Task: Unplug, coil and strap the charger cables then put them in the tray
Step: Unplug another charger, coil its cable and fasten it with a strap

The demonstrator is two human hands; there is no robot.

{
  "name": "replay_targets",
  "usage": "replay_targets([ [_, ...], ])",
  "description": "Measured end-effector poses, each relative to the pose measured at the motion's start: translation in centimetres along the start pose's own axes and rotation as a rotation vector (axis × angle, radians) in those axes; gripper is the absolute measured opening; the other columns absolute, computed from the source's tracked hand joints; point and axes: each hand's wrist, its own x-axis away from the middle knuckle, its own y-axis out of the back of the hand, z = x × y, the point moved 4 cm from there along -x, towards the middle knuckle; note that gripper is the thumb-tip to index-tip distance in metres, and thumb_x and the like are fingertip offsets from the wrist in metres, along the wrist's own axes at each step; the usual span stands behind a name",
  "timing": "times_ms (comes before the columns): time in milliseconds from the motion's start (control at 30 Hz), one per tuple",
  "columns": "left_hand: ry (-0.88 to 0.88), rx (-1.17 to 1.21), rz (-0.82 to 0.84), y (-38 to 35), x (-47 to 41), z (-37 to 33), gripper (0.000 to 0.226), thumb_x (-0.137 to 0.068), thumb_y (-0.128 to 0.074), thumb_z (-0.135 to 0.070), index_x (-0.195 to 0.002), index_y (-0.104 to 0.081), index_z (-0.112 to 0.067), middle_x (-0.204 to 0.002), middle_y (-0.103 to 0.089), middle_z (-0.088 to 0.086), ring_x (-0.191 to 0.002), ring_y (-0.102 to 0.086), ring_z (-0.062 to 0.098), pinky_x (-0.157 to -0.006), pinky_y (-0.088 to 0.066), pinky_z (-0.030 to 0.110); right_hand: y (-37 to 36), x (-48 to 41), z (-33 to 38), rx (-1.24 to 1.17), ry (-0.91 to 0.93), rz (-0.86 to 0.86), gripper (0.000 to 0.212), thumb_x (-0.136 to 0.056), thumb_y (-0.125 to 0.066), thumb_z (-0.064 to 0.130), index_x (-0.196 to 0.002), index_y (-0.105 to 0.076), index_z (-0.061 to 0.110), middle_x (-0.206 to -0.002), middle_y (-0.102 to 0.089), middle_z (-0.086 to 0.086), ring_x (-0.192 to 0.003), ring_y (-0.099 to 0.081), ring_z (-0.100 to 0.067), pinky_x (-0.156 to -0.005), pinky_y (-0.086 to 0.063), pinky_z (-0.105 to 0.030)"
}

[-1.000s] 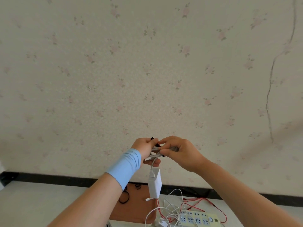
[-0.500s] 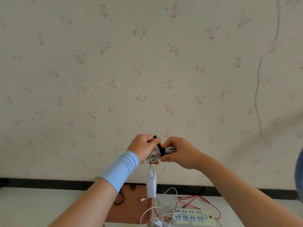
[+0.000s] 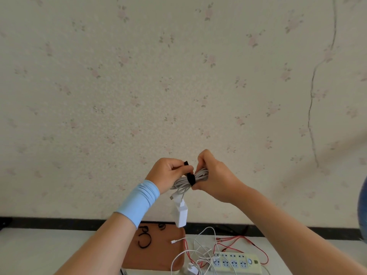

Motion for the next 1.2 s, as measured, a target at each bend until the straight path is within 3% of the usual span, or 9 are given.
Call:
replay_targets([
  [167, 0.181, 0.047, 0.066, 0.1, 0.0, 0.2, 0.03, -0.09, -0.066, -0.034, -0.08, -0.075, -0.008, -0.072, -0.066, 0.012, -0.067, -0.057, 0.015, -0.071, -0.048, 0.026, -0.4, 0.3, 0.6, 0.034, 0.082, 0.004, 0.056, -0.08, -0.08, 0.005, -0.089, -0.03, 0.031, -0.085, -0.06, 0.003, -0.067, -0.055, -0.001, -0.062, -0.046, -0.018],
  [333, 0.362, 0.066, 0.149, -0.5, 0.2, 1.5, 0.028, -0.085, -0.07, -0.047, -0.087, -0.079, -0.02, -0.084, -0.076, 0.001, -0.083, -0.07, 0.018, -0.079, -0.055, 0.029, -1.4, 0.4, 0.1, 0.071, 0.111, 0.048, 0.057, -0.083, -0.078, 0.007, -0.086, -0.029, 0.035, -0.078, -0.055, 0.005, -0.06, -0.049, -0.004, -0.057, -0.043, -0.022],
  [467, 0.397, 0.075, 0.096, -0.9, 0.3, 1.8, 0.025, -0.082, -0.074, -0.045, -0.087, -0.079, -0.021, -0.085, -0.076, -0.002, -0.084, -0.069, 0.014, -0.072, -0.051, 0.023, -1.5, 0.3, -0.1, 0.054, 0.123, 0.027, 0.056, -0.082, -0.077, 0.006, -0.085, -0.029, 0.035, -0.077, -0.055, 0.001, -0.06, -0.043, -0.007, -0.055, -0.04, -0.025],
  [600, 0.391, 0.135, 0.214, -1.3, 0.5, 2.0, 0.028, -0.089, -0.065, -0.047, -0.089, -0.074, -0.02, -0.09, -0.076, 0.0, -0.096, -0.068, 0.021, -0.091, -0.053, 0.034, -1.5, 0.6, 0.2, 0.063, 0.183, -0.048, 0.044, -0.084, -0.079, 0.011, -0.094, -0.037, 0.02, -0.079, -0.057, -0.006, -0.064, -0.043, -0.014, -0.059, -0.042, -0.034],
  [733, 0.358, 0.303, 0.309, -1.1, 0.7, 0.8, 0.022, -0.097, -0.057, -0.035, -0.095, -0.06, -0.013, -0.09, -0.076, 0.012, -0.087, -0.074, 0.023, -0.075, -0.055, 0.027, -1.5, 0.5, 0.2, 0.097, 0.258, -0.198, 0.047, -0.078, -0.085, 0.018, -0.095, -0.041, 0.021, -0.083, -0.052, 0.004, -0.07, -0.044, -0.013, -0.059, -0.04, -0.027],
  [833, 0.298, 0.102, 0.193, -0.6, 0.4, 0.7, 0.023, -0.095, -0.06, -0.039, -0.092, -0.061, -0.016, -0.081, -0.076, 0.01, -0.081, -0.074, 0.022, -0.076, -0.053, 0.026, -1.1, -0.5, -0.5, 0.072, 0.088, -0.191, 0.063, -0.069, -0.091, 0.033, -0.111, -0.043, 0.03, -0.1, -0.05, 0.013, -0.085, -0.05, -0.003, -0.069, -0.044, -0.018],
  [933, 0.259, 0.075, 0.038, -0.8, 0.2, 0.7, 0.019, -0.088, -0.07, -0.035, -0.096, -0.064, -0.019, -0.077, -0.076, 0.006, -0.074, -0.073, 0.022, -0.069, -0.057, 0.029, -1.3, -1.0, -1.6, -0.095, -0.183, 0.086, 0.073, -0.075, -0.087, 0.024, -0.13, -0.04, 0.032, -0.105, -0.062, 0.002, -0.083, -0.063, -0.013, -0.07, -0.054, -0.027],
  [1033, 0.249, 0.113, -0.022, -0.9, 0.0, 0.8, 0.025, -0.079, -0.08, -0.029, -0.099, -0.065, -0.023, -0.078, -0.076, 0.003, -0.072, -0.073, 0.019, -0.072, -0.06, 0.031, -1.1, -1.1, -1.8, -0.404, -0.286, 0.227, 0.051, -0.088, -0.073, 0.008, -0.13, -0.048, 0.021, -0.11, -0.066, -0.012, -0.085, -0.067, -0.02, -0.071, -0.057, -0.037],
  [1200, 0.316, 0.209, -0.041, -0.3, -0.5, 1.3, 0.023, -0.077, -0.082, -0.028, -0.097, -0.071, -0.023, -0.091, -0.075, 0.002, -0.084, -0.072, 0.015, -0.08, -0.058, 0.027, 0.0, -1.9, -1.4, -0.559, -0.243, 0.114, 0.033, -0.092, -0.069, 0.0, -0.12, -0.062, 0.015, -0.109, -0.07, -0.016, -0.084, -0.07, -0.022, -0.074, -0.061, -0.036],
])
